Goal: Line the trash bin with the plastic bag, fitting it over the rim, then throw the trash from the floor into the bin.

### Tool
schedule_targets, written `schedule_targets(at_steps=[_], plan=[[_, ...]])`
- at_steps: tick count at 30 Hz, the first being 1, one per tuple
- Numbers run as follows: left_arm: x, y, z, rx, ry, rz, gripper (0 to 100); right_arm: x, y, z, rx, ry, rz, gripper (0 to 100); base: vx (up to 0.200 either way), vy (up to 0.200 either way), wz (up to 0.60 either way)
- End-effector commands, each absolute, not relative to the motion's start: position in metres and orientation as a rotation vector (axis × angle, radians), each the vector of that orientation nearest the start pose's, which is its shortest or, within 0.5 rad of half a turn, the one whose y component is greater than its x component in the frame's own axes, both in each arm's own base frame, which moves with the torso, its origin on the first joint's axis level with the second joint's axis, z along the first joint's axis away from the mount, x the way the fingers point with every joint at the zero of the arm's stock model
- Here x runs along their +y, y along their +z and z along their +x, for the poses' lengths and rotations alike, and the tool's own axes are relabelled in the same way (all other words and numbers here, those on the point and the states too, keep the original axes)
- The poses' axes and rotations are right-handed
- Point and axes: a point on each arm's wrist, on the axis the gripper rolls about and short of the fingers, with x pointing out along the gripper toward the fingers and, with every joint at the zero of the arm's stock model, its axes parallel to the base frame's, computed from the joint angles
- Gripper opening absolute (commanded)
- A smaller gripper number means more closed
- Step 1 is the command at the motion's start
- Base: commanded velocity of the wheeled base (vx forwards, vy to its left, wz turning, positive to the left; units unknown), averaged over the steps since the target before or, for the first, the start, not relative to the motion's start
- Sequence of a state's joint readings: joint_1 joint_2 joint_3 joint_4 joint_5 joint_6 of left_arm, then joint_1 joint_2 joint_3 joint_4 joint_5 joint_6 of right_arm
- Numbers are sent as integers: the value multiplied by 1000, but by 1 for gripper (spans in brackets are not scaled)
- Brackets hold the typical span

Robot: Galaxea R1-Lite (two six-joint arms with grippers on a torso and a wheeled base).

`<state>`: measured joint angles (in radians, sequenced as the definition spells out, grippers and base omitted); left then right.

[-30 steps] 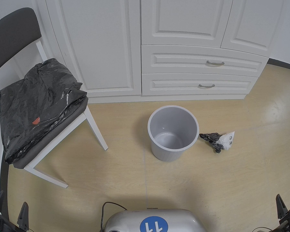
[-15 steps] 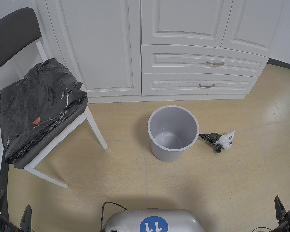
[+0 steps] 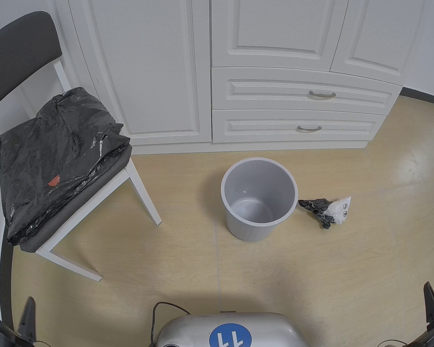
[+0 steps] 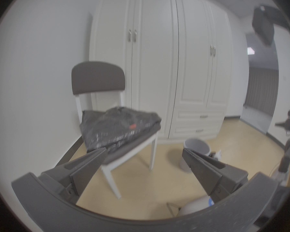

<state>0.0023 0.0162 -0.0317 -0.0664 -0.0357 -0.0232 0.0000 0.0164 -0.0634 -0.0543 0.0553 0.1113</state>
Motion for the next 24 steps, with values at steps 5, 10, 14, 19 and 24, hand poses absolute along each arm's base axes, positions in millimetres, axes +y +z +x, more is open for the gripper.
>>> schedule_targets(at_steps=[5,10,14,19,24], plan=[[-1,143,-23,-48,-75,93,100,3,124,-23,-25,147,6,100,0,0,0],[1,177,20,165,50,214,100,3,152,4,99,141,4,100,0,0,0],[8,209,59,278,227,330,100,3,175,31,147,128,14,100,0,0,0],[29,238,107,399,337,479,100,1,204,79,128,31,14,100,0,0,0],[59,228,146,519,272,504,100,1,213,110,87,-31,43,100,0,0,0]])
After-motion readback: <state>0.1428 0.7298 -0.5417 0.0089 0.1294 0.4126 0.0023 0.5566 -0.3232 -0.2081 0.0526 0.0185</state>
